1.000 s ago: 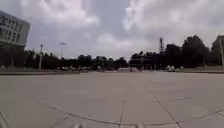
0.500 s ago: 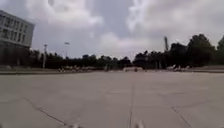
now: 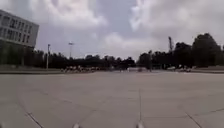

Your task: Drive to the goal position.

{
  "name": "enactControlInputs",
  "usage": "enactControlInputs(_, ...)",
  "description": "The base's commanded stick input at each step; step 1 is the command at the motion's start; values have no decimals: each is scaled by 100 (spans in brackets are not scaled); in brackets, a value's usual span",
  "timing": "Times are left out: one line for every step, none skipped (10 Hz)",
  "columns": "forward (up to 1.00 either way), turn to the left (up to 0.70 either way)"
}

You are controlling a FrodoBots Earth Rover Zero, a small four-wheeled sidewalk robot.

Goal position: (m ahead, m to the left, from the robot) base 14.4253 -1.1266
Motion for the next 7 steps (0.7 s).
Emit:
enactControlInputs(60,15)
enactControlInputs(60,15)
enactControlInputs(60,15)
enactControlInputs(60,15)
enactControlInputs(60,15)
enactControlInputs(60,15)
enactControlInputs(60,15)
